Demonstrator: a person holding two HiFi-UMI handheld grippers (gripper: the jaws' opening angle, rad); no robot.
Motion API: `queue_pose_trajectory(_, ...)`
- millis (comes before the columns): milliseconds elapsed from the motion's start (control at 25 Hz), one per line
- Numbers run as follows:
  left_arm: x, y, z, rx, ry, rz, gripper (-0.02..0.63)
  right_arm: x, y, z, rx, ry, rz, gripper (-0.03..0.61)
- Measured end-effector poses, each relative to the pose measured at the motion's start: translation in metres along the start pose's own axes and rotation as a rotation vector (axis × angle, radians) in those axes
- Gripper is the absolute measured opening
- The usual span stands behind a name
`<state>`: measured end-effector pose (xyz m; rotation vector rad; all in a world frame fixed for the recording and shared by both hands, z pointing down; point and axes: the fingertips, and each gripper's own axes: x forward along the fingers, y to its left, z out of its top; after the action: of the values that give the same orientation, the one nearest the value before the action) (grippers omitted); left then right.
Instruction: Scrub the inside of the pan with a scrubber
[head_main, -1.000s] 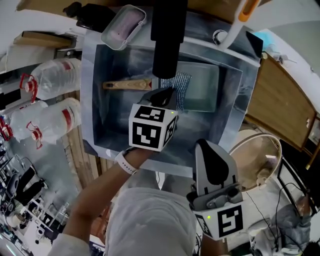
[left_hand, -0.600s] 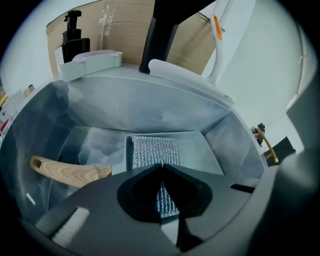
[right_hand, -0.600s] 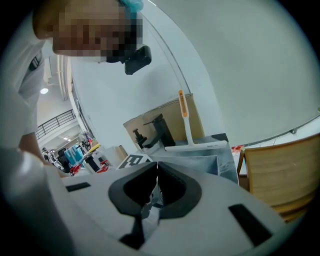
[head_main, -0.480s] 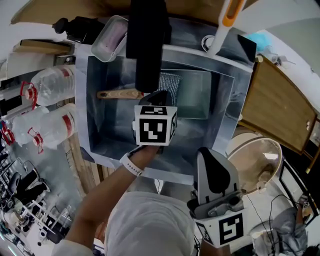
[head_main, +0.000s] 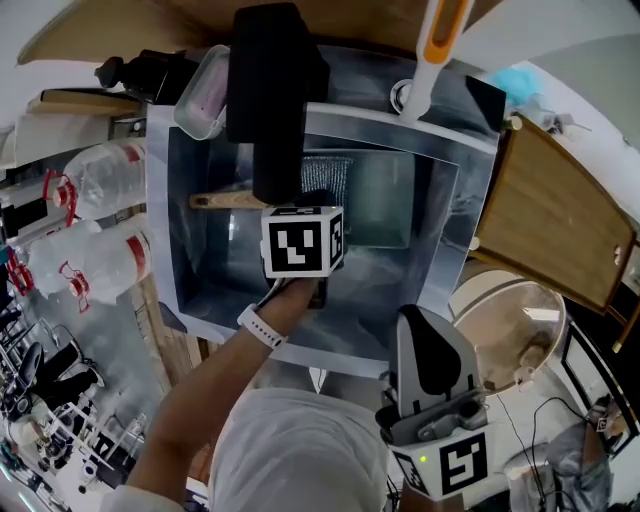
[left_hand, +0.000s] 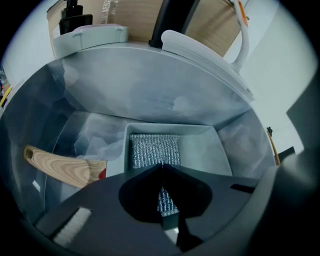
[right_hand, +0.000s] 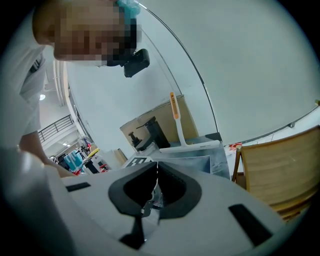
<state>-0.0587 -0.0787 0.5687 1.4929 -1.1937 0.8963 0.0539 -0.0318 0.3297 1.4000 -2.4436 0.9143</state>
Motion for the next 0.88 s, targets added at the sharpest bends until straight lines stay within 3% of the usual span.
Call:
queue_pose_trajectory(320,0.007,-0.013,0.002,0.084,0.011,-0.003,0.008,0.001,-0.007,0.004,0.018,-0.008,-0.004,0.006)
queue_pose_trajectory(560,0.017,-0.047,0.004,0.145,0.039,-0.067,0.008,-0.003,-0.016,0.005,0.034,-0.017,-0.015,0.007)
queue_pose_trajectory(880,0.026,-0.086,0.001,0.159,0.043,-0.134,0.008,-0.012,-0.027,0.009,0.04,-0.029,-0.041,0.007)
